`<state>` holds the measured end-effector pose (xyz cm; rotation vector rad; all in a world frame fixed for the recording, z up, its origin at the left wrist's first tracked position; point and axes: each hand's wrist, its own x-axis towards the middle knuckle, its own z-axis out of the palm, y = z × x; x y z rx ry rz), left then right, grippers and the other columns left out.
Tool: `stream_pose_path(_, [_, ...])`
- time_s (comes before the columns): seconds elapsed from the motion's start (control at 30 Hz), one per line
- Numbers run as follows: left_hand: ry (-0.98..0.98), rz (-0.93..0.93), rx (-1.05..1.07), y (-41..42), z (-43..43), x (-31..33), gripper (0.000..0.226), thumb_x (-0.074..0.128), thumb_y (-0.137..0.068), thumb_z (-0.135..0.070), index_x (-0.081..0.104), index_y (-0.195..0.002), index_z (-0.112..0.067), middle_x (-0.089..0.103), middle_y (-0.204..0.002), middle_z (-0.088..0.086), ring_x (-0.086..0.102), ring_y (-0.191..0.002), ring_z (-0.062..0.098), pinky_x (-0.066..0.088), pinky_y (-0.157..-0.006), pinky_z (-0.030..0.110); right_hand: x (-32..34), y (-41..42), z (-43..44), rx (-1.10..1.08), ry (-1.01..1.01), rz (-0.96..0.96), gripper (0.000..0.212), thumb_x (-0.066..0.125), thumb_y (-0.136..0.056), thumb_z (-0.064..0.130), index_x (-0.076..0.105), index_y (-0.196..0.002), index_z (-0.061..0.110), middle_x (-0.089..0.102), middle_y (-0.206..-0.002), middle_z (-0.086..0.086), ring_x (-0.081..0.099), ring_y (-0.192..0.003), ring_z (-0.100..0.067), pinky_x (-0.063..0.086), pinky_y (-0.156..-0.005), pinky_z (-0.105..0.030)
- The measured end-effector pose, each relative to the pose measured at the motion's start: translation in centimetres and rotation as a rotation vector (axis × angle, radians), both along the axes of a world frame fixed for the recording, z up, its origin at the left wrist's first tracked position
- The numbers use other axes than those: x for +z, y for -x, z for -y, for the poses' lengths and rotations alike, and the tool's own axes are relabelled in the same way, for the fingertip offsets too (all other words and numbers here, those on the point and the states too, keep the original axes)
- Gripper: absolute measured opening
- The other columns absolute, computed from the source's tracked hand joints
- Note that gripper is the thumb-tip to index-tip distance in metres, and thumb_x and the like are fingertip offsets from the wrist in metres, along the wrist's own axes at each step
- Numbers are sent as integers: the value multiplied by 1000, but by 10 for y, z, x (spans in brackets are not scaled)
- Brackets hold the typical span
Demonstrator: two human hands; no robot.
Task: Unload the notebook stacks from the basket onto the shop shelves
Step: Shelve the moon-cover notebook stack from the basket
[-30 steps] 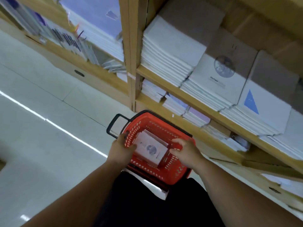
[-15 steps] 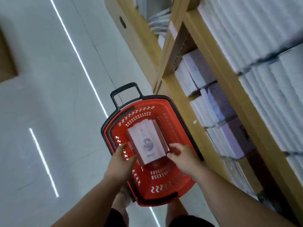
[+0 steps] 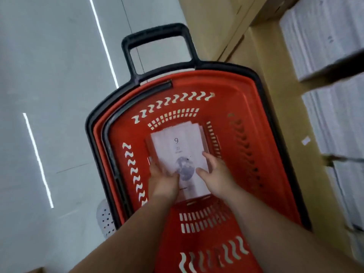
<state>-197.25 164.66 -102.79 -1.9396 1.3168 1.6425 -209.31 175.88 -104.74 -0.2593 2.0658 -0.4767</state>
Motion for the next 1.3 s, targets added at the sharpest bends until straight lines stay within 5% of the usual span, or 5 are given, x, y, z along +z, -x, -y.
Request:
stream_pose_path(0.1, [27, 49, 108, 5, -12, -28, 90, 70, -91, -27, 9, -157, -37, 55, -140, 7, 61, -119, 34, 54, -95, 51, -31, 4, 6, 45, -1, -31, 72, 70, -93, 31, 37, -157, 30, 37, -159, -10, 38, -146, -27, 30, -121, -36])
stream_pose_path(0.47, [130, -22, 173, 2, -25, -78, 75, 58, -99, -19, 17, -157, -44, 53, -146, 0, 56, -127, 29, 49, -90, 37, -83, -8, -10, 62, 61, 27, 93, 70, -94, 31, 7, -162, 41, 24, -169, -3, 32, -151, -23, 30, -123, -40])
stream_pose_path(0.63, [184, -50, 78, -4, -30, -79, 75, 55, -102, -22, 10, -158, -43, 50, -149, 1, 52, -133, 31, 49, -100, 47, -87, -11, -12, 40, 83, 69, 96, 67, -97, 26, -3, -162, 37, 22, -169, 0, 30, -152, -20, 26, -125, -39])
stream_pose_path(1.07, [40, -228, -49, -16, -26, -81, 93, 55, -101, -10, -7, -153, -55, 34, -160, -4, 43, -142, 29, 51, -99, 53, -88, 4, -22, -110, 46, -3, 80, 58, -102, 26, 8, -155, 59, 40, -153, -10, 50, -134, -29, 40, -114, -38])
stream_pose_path(1.3, [43, -237, 32, -17, -29, -82, 96, 67, -95, -16, 2, -154, -55, 40, -138, -25, 43, -125, 11, 51, -97, 50, -68, 3, -22, -38, 93, -6, 72, 46, -107, 25, 4, -158, 55, 23, -169, 3, 34, -150, -25, 30, -115, -33])
